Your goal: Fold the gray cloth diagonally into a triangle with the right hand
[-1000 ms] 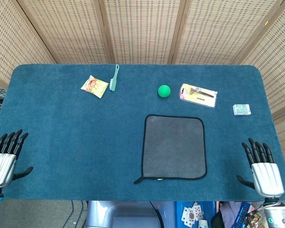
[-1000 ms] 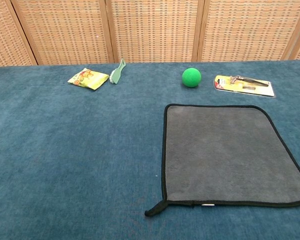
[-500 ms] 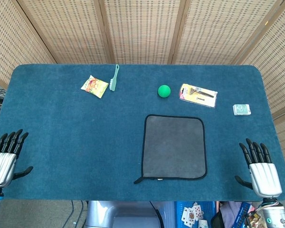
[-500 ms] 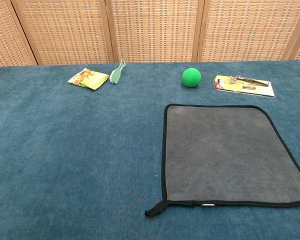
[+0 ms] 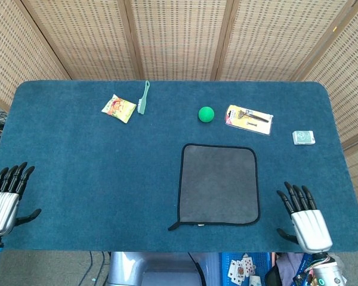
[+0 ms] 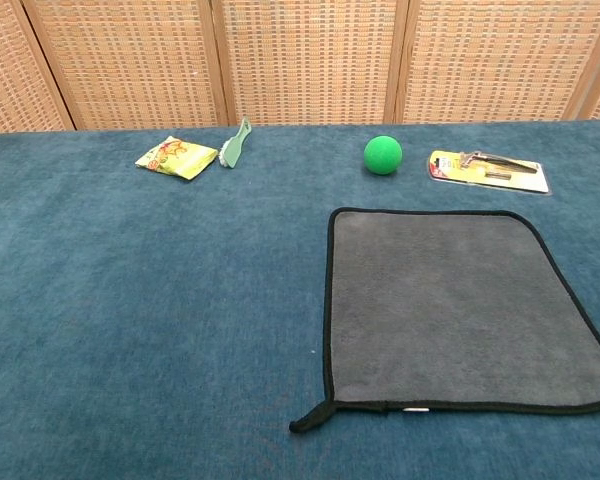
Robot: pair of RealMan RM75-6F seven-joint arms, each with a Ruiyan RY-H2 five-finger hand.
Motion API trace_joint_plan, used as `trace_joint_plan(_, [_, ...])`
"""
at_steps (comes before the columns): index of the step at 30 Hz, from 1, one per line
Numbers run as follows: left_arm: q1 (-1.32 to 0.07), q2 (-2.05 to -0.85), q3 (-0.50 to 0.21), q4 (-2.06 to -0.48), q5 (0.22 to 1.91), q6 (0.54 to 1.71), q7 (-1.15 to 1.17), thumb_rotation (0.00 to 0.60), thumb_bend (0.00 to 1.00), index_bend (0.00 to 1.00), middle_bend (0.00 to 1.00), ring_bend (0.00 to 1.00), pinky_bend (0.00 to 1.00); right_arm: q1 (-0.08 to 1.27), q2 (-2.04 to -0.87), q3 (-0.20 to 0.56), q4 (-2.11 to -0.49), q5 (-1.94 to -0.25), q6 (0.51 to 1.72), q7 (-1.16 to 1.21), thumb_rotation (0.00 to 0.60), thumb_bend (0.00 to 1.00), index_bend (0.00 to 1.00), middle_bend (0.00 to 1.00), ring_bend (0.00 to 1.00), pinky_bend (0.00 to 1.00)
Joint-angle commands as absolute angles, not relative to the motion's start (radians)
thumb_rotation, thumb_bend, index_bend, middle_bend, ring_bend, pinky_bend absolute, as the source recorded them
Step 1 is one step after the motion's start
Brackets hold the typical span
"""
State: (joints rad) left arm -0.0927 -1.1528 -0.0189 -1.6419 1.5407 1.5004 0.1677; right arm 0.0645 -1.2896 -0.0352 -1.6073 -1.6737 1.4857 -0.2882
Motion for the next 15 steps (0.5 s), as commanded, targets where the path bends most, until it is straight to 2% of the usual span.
trace_joint_plan(1, [-0.093,-1.151,-0.019,-1.642,1.541,1.500,0.164,0.600,0.11,0.00,0.00,0.00,0.00,0.074,-1.334,-0.056,-1.610,-1.692,1.453,-0.320,0.600,0.00,0.14,0.00,0.00,0.00])
trace_joint_plan(15, [-0.093,-1.149,-0.018,-1.641,1.542,1.498,0.159,0.600,0.11,0.00,0.00,0.00,0.00,0.114,-1.507,-0.032,-1.572,-1.678,1.382,-0.375,0.600,0.00,0.29,0.00,0.00,0.00])
